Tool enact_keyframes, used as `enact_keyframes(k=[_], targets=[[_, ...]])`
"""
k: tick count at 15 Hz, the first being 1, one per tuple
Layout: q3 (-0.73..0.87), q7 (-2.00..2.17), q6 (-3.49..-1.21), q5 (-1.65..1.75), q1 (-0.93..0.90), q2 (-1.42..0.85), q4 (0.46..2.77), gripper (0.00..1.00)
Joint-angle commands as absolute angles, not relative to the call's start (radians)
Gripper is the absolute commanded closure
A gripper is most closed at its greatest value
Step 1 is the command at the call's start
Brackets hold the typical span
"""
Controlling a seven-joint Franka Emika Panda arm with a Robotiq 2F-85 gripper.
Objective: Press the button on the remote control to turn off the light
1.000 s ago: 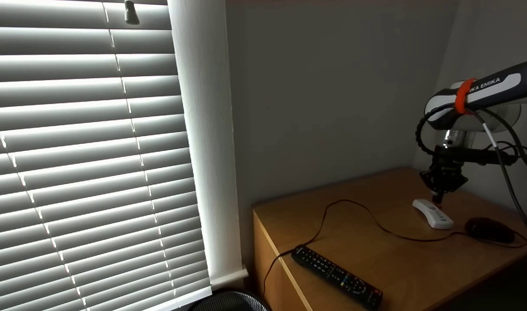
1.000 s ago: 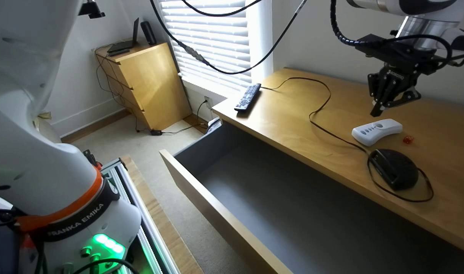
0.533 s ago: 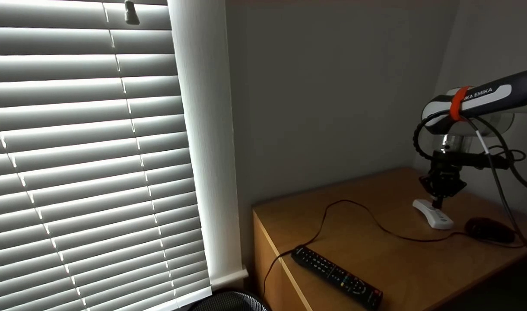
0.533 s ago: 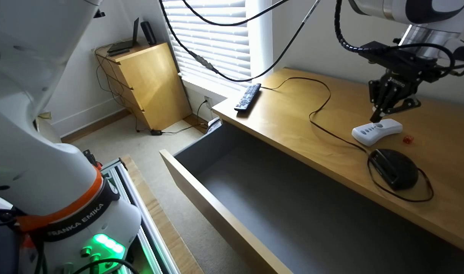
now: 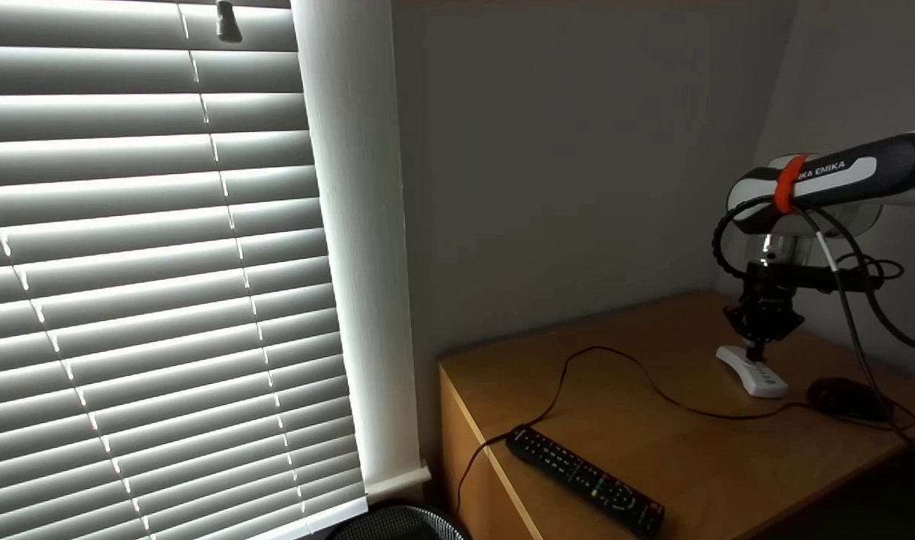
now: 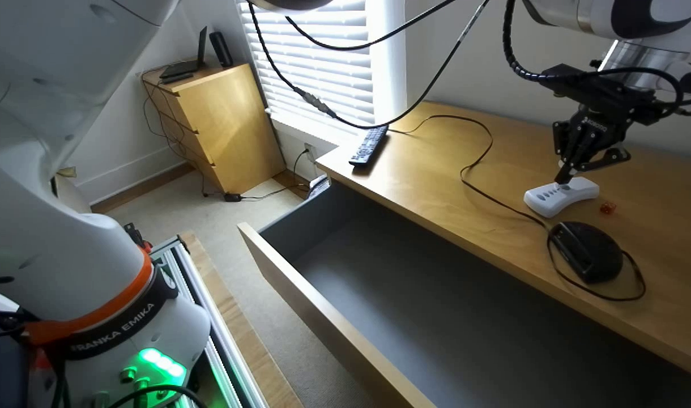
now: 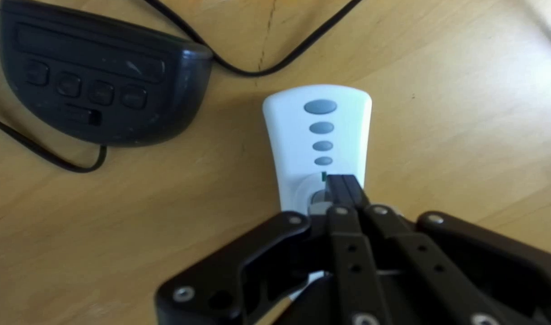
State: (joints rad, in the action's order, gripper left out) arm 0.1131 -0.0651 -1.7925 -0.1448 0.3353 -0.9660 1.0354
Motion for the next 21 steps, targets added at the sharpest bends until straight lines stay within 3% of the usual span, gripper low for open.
enact_keyframes(k=[1,21], targets=[[0.097,-0.059,-1.71,-0.145,0.353,-1.022,0.944,1.0],[0.109,-0.026,-1.648,-0.154,0.356,-1.101,0.822,1.0]])
